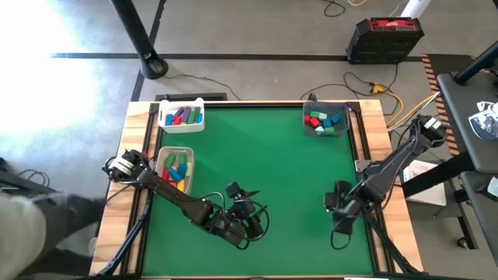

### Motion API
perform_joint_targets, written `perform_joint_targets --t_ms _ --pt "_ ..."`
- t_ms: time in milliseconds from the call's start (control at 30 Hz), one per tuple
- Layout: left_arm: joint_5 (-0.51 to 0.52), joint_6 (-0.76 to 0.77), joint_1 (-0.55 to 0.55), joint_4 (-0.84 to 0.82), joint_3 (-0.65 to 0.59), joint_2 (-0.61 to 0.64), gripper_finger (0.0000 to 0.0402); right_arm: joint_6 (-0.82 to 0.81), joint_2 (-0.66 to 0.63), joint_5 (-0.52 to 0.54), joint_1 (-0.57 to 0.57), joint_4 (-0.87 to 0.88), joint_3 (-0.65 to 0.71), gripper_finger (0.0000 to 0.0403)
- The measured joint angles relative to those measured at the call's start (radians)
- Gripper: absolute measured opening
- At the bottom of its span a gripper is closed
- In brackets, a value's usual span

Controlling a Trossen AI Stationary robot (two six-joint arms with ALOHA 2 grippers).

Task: Sort blocks by size
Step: Put the blue half circle block into the black bin

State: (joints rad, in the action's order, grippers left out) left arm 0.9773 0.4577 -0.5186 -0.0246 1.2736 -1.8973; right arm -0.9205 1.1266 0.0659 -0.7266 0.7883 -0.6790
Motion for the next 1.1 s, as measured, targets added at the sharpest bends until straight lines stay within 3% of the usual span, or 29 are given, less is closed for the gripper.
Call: perform_joint_targets --t_ms 267,567,733,867,1100 --pt "0.020 0.007 0.008 0.013 -0.032 0.000 0.0239 -0.078 0.081 -0.205 -0.092 0.312 -0.091 0.0342" --pt "0.024 0.010 0.013 0.061 -0.054 -0.019 0.0239 -0.142 0.085 -0.250 -0.069 0.323 0.042 0.0346" --pt "-0.080 -0.028 0.016 0.062 -0.045 -0.048 0.0239 -0.137 0.085 -0.251 -0.043 0.217 0.111 0.0329" --pt "-0.085 -0.030 0.016 0.066 -0.044 -0.063 0.0239 -0.132 0.083 -0.257 -0.033 0.181 0.152 0.0307" --pt "-0.131 -0.037 0.017 0.069 -0.044 -0.067 0.0239 -0.126 0.083 -0.257 -0.034 0.168 0.162 0.0233"
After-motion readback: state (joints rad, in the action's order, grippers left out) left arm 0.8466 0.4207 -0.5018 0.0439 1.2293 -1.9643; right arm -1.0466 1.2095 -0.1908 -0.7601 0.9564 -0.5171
